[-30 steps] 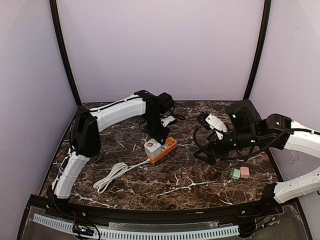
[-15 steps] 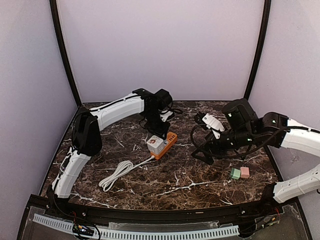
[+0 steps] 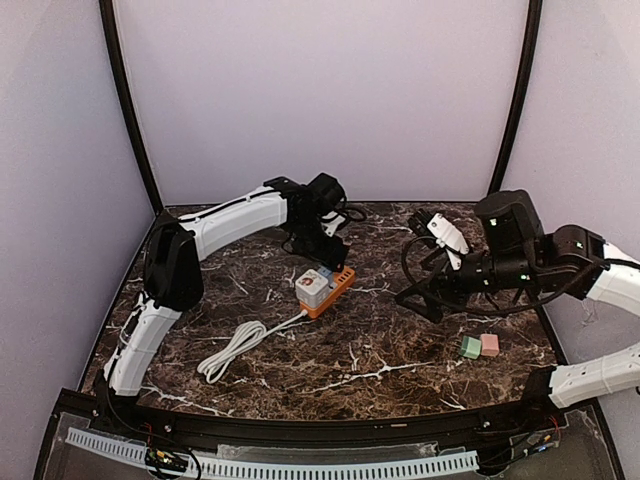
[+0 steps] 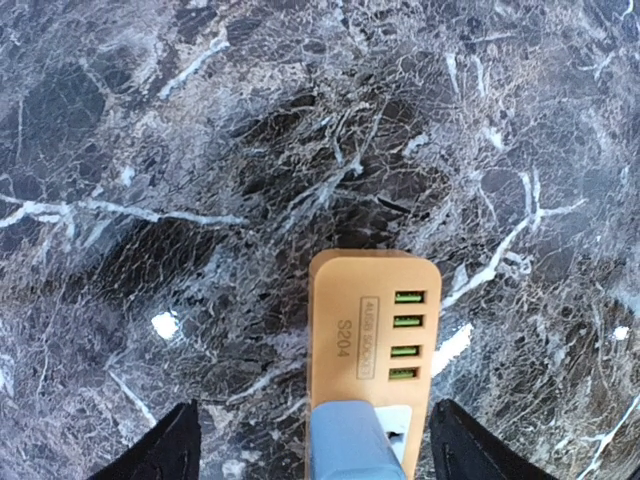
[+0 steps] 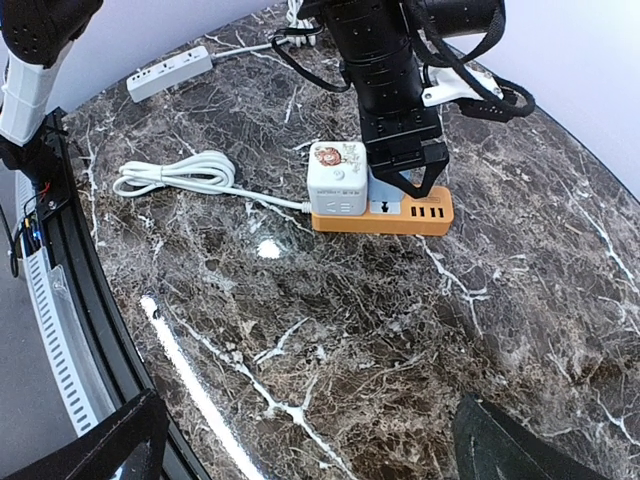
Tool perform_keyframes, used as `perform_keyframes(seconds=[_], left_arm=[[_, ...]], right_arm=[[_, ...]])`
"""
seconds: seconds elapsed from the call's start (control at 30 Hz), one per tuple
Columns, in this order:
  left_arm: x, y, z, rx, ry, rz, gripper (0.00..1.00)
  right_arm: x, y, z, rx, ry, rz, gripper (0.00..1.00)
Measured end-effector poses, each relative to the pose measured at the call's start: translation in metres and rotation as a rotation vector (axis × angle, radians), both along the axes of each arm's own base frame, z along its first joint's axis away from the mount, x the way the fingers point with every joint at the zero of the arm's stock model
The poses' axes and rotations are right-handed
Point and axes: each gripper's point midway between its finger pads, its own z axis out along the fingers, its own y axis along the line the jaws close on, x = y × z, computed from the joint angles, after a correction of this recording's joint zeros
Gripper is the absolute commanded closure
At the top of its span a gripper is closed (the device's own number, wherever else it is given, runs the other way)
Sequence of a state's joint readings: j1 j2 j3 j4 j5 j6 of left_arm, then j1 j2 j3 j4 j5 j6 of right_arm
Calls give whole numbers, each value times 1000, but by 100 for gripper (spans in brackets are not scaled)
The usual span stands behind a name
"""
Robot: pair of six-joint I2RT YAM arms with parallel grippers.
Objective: Insert the plug
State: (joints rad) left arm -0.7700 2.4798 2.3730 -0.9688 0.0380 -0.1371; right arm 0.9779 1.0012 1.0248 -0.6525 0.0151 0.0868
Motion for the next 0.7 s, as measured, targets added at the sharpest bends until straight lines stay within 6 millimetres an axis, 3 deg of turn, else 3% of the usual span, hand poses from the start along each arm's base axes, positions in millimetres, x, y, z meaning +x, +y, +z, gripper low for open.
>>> perform_keyframes(seconds=[0.13,0.3,0.4,0.47,0.57,0.7], left_arm=[[2,5,27,-9,-44,9,1],[2,22,97,-37,-157,53,1],[-5,44,144,-45,-228,104,1],[-12,59,165,-40,-260,133,1],[-28,91,185,8,-289,178,1],[-48,127,188,89,-301,208,1]], right_arm=[[-3,-4,10,27,-25,4,1],[-6,-8,18,53,-43,5,1],[-6,-8,19,66,-52,5,1],[-5,-6,18,74,-54,8,1],[-6,-2,14,80,-47,21,1],[-1,9,13,96,-46,34,2]])
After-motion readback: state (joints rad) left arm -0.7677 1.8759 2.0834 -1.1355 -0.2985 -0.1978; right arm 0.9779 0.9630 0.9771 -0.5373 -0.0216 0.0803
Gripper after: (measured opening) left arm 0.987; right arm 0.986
